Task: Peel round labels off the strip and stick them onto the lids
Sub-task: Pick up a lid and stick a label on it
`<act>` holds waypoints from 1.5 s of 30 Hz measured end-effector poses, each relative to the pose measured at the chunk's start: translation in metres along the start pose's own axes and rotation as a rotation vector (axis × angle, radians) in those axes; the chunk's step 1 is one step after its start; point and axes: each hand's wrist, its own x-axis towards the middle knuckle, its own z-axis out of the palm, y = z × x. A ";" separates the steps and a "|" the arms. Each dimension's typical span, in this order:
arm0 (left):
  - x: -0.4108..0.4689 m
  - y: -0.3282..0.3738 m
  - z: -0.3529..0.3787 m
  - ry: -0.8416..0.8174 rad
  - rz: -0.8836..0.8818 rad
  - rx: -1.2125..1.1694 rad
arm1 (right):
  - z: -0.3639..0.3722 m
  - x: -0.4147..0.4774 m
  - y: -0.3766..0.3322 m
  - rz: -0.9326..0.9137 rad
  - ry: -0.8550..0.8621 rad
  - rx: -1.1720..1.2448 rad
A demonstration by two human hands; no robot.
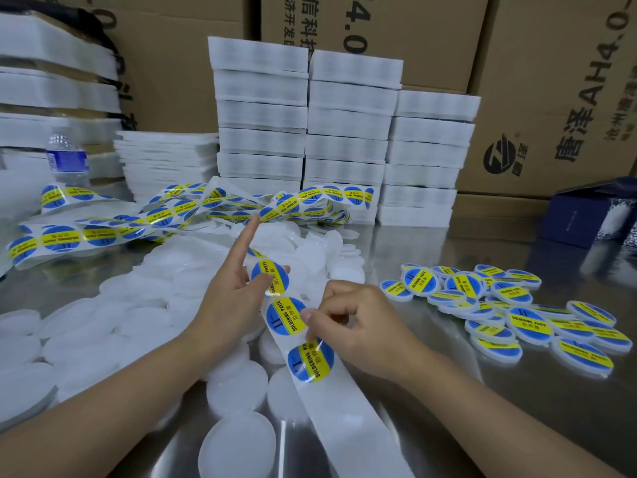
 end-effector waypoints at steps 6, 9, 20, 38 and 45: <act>0.005 -0.010 -0.004 0.035 -0.122 -0.039 | -0.002 0.005 -0.003 0.097 0.162 0.367; 0.006 -0.010 -0.005 0.060 -0.146 -0.065 | -0.011 0.014 0.002 0.265 0.276 0.705; 0.009 -0.008 -0.004 0.257 -0.226 0.038 | -0.018 0.019 0.051 0.385 0.239 0.202; -0.001 -0.004 -0.002 -0.101 -0.105 0.085 | -0.007 0.018 0.068 0.084 0.020 -0.237; -0.002 -0.002 -0.002 -0.127 -0.150 0.007 | -0.006 0.016 0.072 0.199 -0.032 -0.222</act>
